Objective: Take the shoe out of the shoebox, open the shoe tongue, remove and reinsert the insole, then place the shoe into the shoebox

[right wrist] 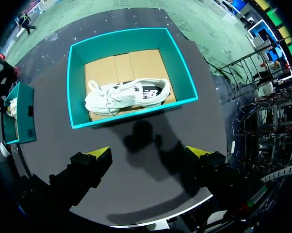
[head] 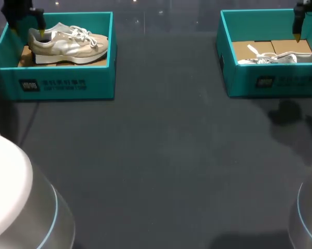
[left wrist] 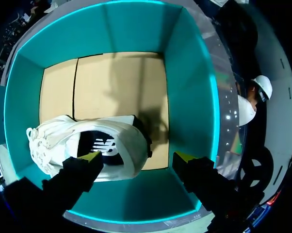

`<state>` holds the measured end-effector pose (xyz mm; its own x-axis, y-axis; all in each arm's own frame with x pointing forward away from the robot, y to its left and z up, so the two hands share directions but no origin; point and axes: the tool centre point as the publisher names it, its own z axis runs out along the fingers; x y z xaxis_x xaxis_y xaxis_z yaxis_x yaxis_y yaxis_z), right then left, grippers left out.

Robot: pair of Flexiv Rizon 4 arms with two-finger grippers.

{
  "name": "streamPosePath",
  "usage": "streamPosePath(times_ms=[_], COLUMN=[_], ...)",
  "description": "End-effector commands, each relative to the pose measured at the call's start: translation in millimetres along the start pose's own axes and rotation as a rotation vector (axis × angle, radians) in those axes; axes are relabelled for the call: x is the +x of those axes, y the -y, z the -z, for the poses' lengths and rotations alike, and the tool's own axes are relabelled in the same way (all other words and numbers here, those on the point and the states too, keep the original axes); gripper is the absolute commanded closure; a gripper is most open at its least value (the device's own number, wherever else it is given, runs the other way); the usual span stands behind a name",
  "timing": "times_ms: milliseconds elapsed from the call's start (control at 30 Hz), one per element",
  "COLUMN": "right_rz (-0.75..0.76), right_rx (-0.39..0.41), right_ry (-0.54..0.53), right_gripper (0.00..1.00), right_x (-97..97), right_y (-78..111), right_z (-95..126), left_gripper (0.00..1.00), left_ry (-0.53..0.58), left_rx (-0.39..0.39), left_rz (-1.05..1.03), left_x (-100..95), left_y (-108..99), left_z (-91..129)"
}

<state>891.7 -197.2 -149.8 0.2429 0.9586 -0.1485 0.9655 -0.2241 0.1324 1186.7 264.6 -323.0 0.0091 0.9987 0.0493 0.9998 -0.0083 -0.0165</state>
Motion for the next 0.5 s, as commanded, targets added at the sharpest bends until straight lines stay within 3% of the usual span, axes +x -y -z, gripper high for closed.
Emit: streamPosePath(times_ms=[33, 500], right_rz=[0.0, 0.0], right_rx=[0.0, 0.0], right_ry=[0.0, 0.0], right_gripper=[0.0, 0.0], right_x=[0.0, 0.0], right_y=[0.0, 0.0], right_z=[-0.1, -0.1], left_gripper=[0.09, 0.16], left_ry=[-0.003, -0.032], left_rx=[0.03, 0.071], left_rz=[0.001, 0.034], left_x=[-0.7, 4.3], left_y=[-4.0, 1.1], left_z=[-7.6, -31.6])
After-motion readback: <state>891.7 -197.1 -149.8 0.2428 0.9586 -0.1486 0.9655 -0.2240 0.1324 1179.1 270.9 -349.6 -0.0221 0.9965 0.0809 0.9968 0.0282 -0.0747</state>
